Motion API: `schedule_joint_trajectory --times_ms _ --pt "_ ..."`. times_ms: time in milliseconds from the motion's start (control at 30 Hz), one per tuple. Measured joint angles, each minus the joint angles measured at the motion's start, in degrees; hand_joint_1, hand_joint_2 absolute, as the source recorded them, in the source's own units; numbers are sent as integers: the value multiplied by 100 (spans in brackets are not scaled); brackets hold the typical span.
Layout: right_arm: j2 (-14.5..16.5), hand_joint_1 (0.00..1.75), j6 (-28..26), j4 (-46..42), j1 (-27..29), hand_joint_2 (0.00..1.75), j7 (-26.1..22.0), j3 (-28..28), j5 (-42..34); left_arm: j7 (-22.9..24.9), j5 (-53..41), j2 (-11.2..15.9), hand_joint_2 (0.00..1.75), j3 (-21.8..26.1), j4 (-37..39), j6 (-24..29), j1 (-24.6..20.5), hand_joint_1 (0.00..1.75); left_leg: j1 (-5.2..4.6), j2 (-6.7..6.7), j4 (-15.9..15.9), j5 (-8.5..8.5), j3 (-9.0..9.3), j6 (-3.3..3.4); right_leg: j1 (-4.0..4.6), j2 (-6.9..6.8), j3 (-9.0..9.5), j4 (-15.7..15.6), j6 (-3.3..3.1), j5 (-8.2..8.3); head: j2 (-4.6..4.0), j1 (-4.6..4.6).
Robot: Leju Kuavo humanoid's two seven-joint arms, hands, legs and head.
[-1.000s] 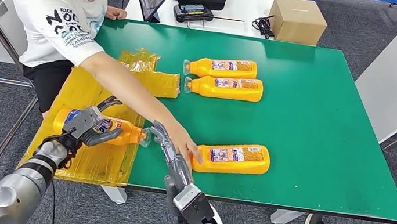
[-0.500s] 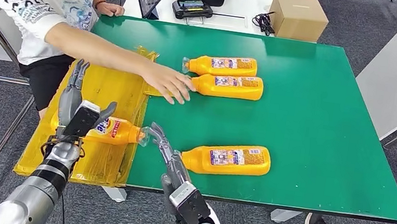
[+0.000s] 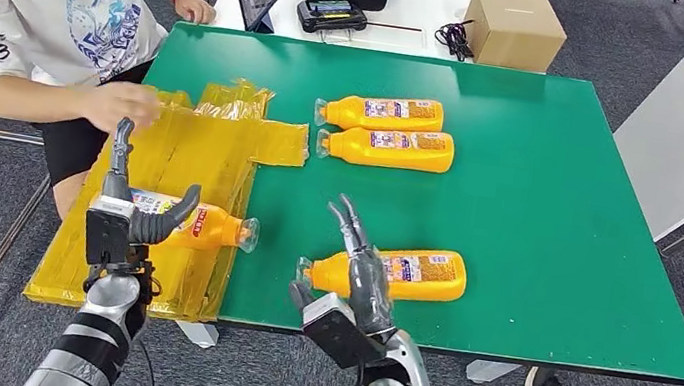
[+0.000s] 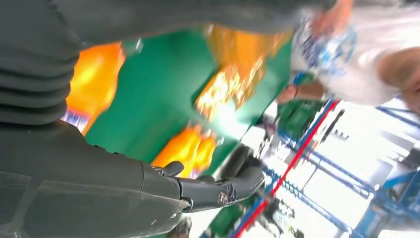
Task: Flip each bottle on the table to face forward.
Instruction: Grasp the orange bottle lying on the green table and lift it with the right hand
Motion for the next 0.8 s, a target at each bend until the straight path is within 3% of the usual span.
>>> schedule_joint_trajectory --times_ms 167,367,533,800 --pt "-473 0 -160 -224 -198 175 720 -307 988 0 206 -131 175 129 -305 -318 461 0 0 0 0 -1 0 1 0 0 0 0 1 0 0 -3" --pt "-1098 0 368 -248 -575 175 1254 -780 1348 0 103 -280 175 244 -560 -447 985 0 -3 -2 1 -3 -2 4 -2 -2 0 -2 3 -1 0 -2" --pt "-1368 0 993 7 -848 175 1179 -912 961 0 -153 -334 175 258 -593 -505 1122 0 -2 -2 1 -3 -2 4 0 -2 0 -1 5 0 0 -3" --pt "-1531 0 1619 596 -1021 175 1070 -893 413 0 -504 -344 175 199 -520 -330 1118 0 -1 -2 1 -3 -3 4 0 -2 0 0 6 -1 0 -3"
